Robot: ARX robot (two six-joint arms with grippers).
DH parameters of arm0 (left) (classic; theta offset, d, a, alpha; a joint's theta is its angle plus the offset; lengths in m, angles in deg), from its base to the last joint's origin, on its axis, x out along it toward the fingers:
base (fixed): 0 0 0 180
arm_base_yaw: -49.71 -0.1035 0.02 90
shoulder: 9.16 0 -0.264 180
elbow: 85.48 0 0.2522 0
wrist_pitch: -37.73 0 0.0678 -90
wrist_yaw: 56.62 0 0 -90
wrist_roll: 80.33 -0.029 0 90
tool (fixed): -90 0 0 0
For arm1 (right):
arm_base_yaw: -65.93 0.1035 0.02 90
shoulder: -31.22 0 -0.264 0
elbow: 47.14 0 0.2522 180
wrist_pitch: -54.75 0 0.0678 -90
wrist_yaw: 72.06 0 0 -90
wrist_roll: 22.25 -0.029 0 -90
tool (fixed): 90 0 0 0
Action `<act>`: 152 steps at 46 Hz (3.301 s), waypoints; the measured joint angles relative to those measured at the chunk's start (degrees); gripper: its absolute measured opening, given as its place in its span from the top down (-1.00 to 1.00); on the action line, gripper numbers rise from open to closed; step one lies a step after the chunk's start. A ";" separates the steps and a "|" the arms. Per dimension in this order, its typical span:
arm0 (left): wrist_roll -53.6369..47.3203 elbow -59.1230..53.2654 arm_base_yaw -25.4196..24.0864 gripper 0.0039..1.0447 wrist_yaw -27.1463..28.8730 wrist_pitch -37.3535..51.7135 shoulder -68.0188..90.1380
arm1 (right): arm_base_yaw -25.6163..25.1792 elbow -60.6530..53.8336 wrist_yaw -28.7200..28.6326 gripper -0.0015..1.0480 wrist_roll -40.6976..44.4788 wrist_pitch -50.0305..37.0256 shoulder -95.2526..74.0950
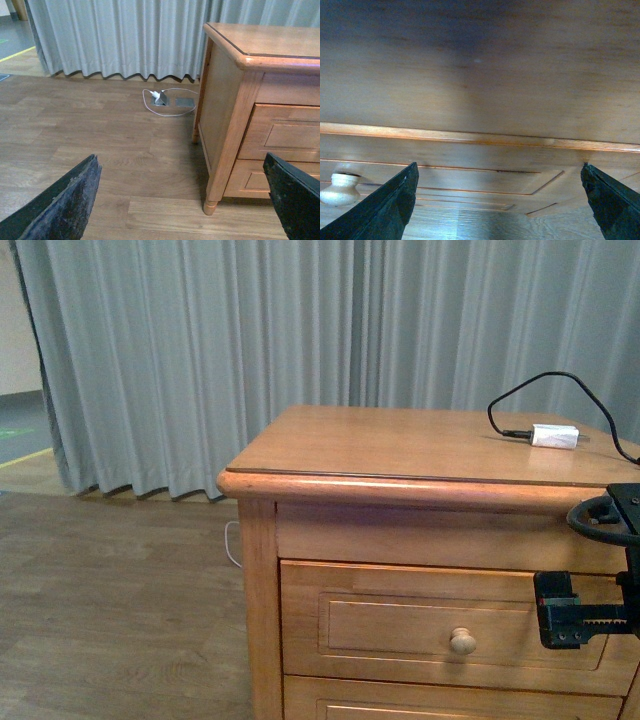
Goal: Place pink marker in drawer with both arms
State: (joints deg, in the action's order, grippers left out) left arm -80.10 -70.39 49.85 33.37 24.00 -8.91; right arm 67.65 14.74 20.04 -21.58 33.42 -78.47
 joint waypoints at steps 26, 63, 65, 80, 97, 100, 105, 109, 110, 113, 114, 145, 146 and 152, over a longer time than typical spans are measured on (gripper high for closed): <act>0.00 0.00 0.00 -0.89 0.00 0.00 0.00 | -1.53 -8.70 -6.82 -0.84 0.26 29.05 42.99; 0.00 0.00 0.00 -0.89 0.00 0.00 0.00 | -1.92 -21.81 -2.34 -0.22 -1.49 19.67 68.83; 0.00 0.00 0.00 -0.89 0.00 0.00 0.00 | -1.92 -23.98 -2.29 -0.08 -1.33 18.64 70.01; 0.00 0.00 0.00 -0.89 0.00 0.00 0.00 | -1.92 -35.89 -2.14 0.97 -0.87 15.72 77.70; 0.00 0.00 0.00 -0.89 0.00 0.00 0.00 | -1.88 -42.82 -2.14 0.97 -0.83 17.11 86.18; 0.00 0.00 0.00 -0.89 0.00 0.00 0.00 | -1.88 -43.69 -2.14 0.97 -0.83 18.05 87.93; 0.00 0.00 0.00 -0.89 0.00 0.00 0.00 | -1.88 -44.81 -2.14 0.97 -0.83 19.63 90.84; 0.00 0.00 0.00 -0.89 0.00 0.00 0.00 | -1.88 -45.46 -2.14 0.97 -0.83 20.92 92.72; 0.00 0.00 0.00 -0.89 0.00 0.00 0.00 | -1.88 -45.62 -2.14 0.97 -0.83 21.22 93.20; 0.00 0.00 0.00 -0.89 0.00 0.00 0.00 | -1.88 -45.86 -2.14 0.97 -0.83 21.90 94.16; 0.00 0.00 0.00 -0.89 0.00 0.00 0.00 | -1.88 -45.97 -2.14 0.97 -0.83 22.12 94.47; 0.00 0.00 0.00 -0.89 0.02 0.00 0.00 | -1.88 -47.80 -2.16 0.97 -0.81 35.04 109.46; 0.00 0.00 0.00 -0.89 0.02 0.00 0.00 | -1.88 -47.80 -2.16 0.97 -0.81 35.06 109.46; 0.00 0.00 0.00 -0.89 0.02 0.00 0.00 | -1.88 -47.80 -2.16 0.97 -0.81 35.06 109.46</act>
State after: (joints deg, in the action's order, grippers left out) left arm -80.10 -70.39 49.85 33.39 24.00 -8.91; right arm 65.77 -33.07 17.88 -22.39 68.48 30.99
